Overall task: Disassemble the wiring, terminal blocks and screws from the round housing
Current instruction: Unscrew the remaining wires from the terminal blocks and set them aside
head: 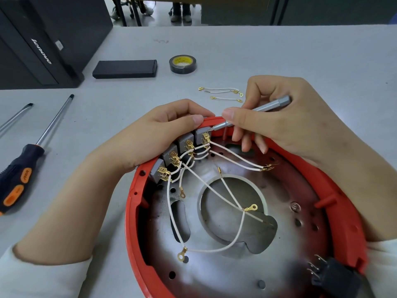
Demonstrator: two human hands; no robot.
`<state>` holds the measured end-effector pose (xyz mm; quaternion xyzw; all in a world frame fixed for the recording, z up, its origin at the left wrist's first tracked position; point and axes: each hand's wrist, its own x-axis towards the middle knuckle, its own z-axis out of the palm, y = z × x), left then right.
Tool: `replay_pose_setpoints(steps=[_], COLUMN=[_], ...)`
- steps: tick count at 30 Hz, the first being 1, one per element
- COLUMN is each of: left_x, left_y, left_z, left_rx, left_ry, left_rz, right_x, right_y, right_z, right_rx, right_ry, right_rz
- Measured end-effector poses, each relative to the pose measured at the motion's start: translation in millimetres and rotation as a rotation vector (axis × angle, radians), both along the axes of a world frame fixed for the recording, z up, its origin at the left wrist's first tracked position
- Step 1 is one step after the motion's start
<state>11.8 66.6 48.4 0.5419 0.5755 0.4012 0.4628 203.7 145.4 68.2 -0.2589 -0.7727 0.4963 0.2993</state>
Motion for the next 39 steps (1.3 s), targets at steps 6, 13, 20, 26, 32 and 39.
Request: replay_pose_setpoints(steps=[6, 13, 20, 26, 32, 39], left_x=[-0.2, -1.4, -1.4, -0.1, 0.9, 2.2], left_y=[0.2, 0.2, 0.4, 0.6, -1.5, -2.1], left_z=[-0.4, 0.0, -0.5, 0.4, 4.4, 3.8], left_rx=[0.008, 0.005, -0.004, -0.011, 0.075, 0.090], left_ry=[0.003, -0.003, -0.020, -0.008, 0.119, 0.118], left_rz=[0.000, -0.006, 0.009, 0.024, 0.053, 0.060], right_x=[0.6, -0.6, 0.3, 6.0, 10.2, 11.0], right_y=[-0.4, 1.0, -1.6, -2.9, 0.2, 2.4], right_z=[1.6, 1.2, 3.9, 2.8, 2.5, 0.4], right_rx=[-0.020, -0.008, -0.029, 0.061, 0.108, 0.101], right_ry=[0.006, 0.013, 0.012, -0.041, -0.065, -0.067], right_rz=[0.012, 0.000, 0.021, 0.021, 0.028, 0.030])
